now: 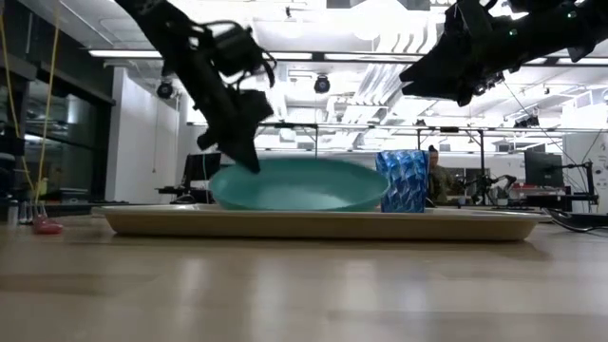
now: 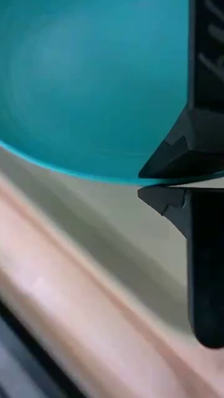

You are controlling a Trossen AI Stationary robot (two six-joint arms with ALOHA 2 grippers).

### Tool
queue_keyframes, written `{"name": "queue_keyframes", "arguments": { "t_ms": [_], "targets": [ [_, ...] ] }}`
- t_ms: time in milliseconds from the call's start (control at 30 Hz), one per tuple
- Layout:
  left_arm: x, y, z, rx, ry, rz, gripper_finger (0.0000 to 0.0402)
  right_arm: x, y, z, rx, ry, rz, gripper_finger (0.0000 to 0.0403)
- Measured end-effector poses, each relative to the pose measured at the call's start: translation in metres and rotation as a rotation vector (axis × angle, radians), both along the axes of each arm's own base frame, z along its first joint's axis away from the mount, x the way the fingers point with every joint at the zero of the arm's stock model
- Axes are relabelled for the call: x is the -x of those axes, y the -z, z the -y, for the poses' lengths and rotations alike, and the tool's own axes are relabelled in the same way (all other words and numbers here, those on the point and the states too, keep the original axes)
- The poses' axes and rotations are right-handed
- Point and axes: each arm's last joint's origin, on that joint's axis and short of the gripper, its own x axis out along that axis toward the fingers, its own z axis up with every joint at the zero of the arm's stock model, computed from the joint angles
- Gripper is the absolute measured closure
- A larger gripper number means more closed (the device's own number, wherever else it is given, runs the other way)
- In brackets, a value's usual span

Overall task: Pick and place plate/cup/fork/spoon on tray
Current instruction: Put the light blue plate on the light brown serving tray at the bottom left of the blue glass

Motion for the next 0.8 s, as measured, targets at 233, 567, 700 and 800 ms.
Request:
{"name": "queue_keyframes", "arguments": {
  "t_ms": [233, 567, 700, 800],
  "targets": [
    [-0.007, 0.030, -0.006, 0.009, -0.024, -0.081, 0.0401, 0.000, 0.000, 0.000, 0.000, -0.001, 0.000, 0.0214],
    [-0.010, 0.038, -0.006, -0.007, 0.013, -0.121, 0.0378, 0.000, 0.000, 0.000, 0.001, 0.013, -0.001, 0.0214],
    [-0.009, 0.038, -0.007, -0.021, 0.025, -0.134, 0.0340, 0.000, 0.000, 0.000, 0.000, 0.013, -0.001, 0.0214],
    [-0.009, 0.036, -0.006, -0.024, 0.023, -0.131, 0.0305, 0.000, 0.000, 0.000, 0.000, 0.013, -0.001, 0.0214]
  ]
}}
